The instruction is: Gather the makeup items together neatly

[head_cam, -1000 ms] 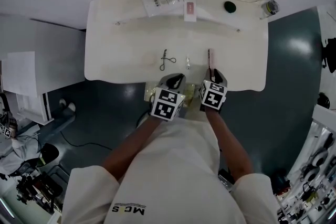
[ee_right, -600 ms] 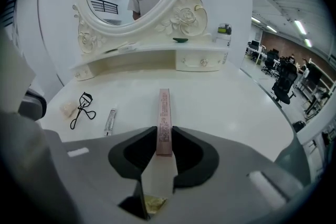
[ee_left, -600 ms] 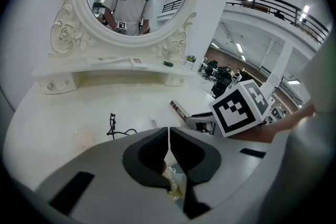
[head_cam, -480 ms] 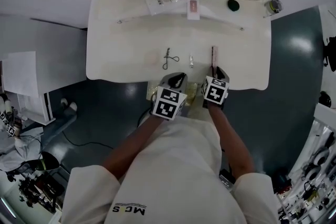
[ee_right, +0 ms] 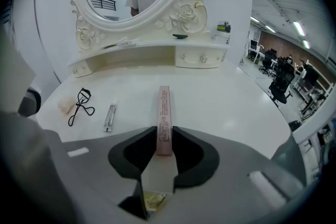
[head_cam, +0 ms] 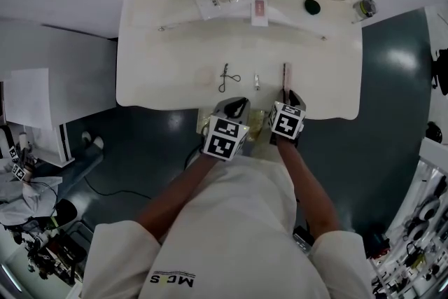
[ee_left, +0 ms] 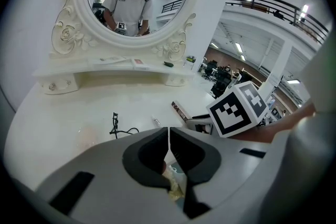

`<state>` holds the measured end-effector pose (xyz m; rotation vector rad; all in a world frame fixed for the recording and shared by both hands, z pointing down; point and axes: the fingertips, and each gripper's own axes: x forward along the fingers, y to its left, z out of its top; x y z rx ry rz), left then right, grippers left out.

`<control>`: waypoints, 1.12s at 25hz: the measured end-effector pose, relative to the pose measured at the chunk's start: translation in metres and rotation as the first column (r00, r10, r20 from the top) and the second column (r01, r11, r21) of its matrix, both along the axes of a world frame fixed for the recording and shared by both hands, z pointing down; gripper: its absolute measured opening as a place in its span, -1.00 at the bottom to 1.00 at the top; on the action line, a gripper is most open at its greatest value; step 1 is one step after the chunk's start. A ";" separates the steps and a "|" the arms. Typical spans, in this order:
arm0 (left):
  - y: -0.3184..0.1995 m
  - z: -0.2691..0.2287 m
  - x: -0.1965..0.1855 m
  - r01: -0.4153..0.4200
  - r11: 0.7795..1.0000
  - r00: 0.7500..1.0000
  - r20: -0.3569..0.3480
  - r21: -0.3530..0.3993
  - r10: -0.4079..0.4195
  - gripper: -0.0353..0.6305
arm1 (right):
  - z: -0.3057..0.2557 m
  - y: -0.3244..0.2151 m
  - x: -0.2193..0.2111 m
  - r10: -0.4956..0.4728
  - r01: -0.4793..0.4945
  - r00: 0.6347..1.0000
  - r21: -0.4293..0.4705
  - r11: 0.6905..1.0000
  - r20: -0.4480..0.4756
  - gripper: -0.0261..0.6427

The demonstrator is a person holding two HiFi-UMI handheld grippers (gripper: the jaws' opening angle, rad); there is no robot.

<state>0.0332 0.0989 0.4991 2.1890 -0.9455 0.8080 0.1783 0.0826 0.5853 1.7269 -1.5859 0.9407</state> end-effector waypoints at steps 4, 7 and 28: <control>0.002 0.003 -0.001 -0.003 1.000 1.000 -0.002 0.004 0.003 -0.84 | 0.003 0.002 -0.002 -0.002 0.002 1.000 -0.015 1.000 0.005 -0.63; 0.002 0.000 -0.003 -0.006 1.000 1.000 0.003 0.005 0.006 -0.83 | 0.005 0.006 -0.003 -0.007 0.008 1.000 -0.037 0.999 0.028 -0.57; 0.006 -0.032 -0.012 0.040 0.999 0.999 -0.026 0.023 -0.040 -0.83 | -0.080 0.004 -0.008 -0.119 0.116 0.993 0.103 0.988 0.024 -0.67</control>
